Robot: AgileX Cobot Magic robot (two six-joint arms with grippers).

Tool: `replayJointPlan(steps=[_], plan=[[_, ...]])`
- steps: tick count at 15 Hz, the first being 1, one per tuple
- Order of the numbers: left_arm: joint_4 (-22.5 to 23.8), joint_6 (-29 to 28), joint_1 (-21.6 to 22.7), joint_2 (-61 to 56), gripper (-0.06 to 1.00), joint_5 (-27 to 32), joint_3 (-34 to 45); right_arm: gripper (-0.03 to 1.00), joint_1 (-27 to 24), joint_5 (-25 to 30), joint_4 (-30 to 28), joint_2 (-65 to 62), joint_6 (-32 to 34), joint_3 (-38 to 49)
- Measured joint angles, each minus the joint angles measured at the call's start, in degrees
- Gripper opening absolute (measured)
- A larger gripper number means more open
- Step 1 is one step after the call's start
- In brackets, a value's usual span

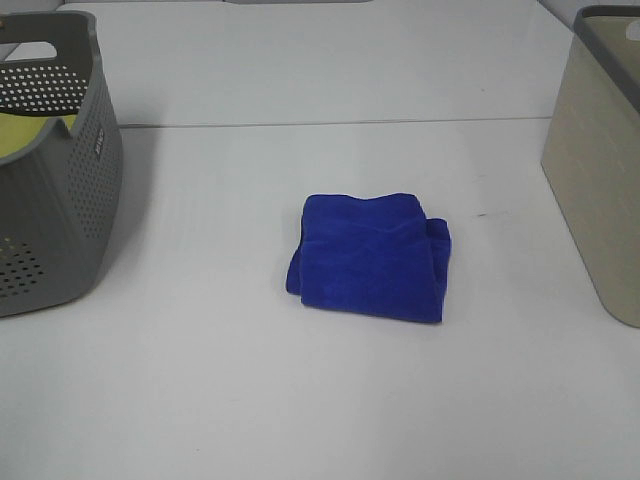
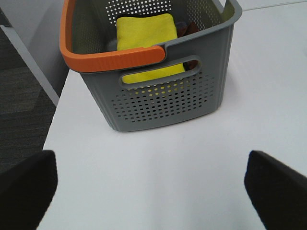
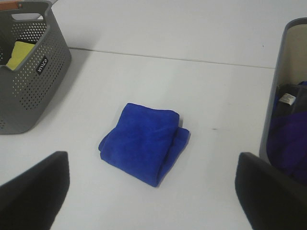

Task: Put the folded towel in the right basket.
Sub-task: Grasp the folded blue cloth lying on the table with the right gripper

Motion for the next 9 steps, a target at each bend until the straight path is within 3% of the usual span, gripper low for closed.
replayJointPlan(steps=[3, 9], plan=[[0.0, 0.0, 0.0, 0.0, 0.99, 0.0, 0.0, 0.92, 0.0, -2.1, 3.3, 12.6, -1.3, -6.8], [0.0, 0.0, 0.0, 0.0, 0.99, 0.0, 0.0, 0.92, 0.0, -3.3, 15.8, 35.9, -12.1, -16.3]])
